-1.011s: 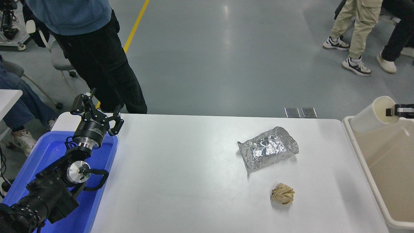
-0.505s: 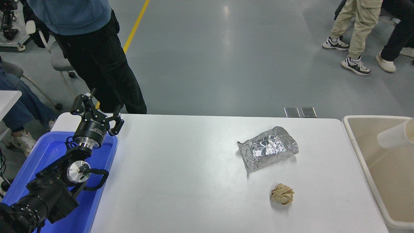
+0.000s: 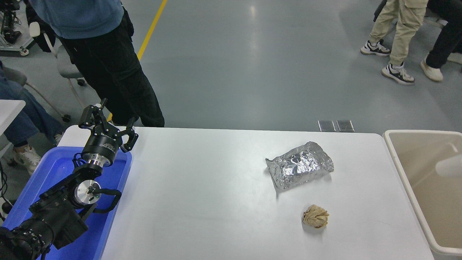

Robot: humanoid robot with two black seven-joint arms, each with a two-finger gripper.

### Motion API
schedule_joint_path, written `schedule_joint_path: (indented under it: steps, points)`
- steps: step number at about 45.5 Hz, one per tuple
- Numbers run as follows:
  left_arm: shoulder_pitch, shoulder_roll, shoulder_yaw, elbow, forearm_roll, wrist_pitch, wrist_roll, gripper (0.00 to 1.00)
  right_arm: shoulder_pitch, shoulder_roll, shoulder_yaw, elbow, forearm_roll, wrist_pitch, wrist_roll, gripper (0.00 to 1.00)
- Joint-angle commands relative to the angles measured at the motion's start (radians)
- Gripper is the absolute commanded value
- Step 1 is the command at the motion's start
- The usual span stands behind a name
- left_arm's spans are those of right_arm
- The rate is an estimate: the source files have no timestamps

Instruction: Dispose of the paper cup in the dustbin

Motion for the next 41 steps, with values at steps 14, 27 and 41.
schedule_joint_path:
  steps: [14, 27, 41]
  points:
    - [0.000, 0.000, -0.001, 0.000, 0.000, 0.000, 0.000, 1.00, -0.166, 0.270, 0.133, -0.354, 0.217, -0.064, -0.103, 0.00]
    - [0.000, 0.000, -0.001, 0.000, 0.000, 0.000, 0.000, 1.00, -0.202, 0.296, 0.246, -0.356, 0.217, -0.106, -0.120, 0.00]
    - [0.000, 0.000, -0.001, 0.000, 0.000, 0.000, 0.000, 1.00, -0.202, 0.336, 0.249, -0.354, 0.219, -0.164, -0.120, 0.00]
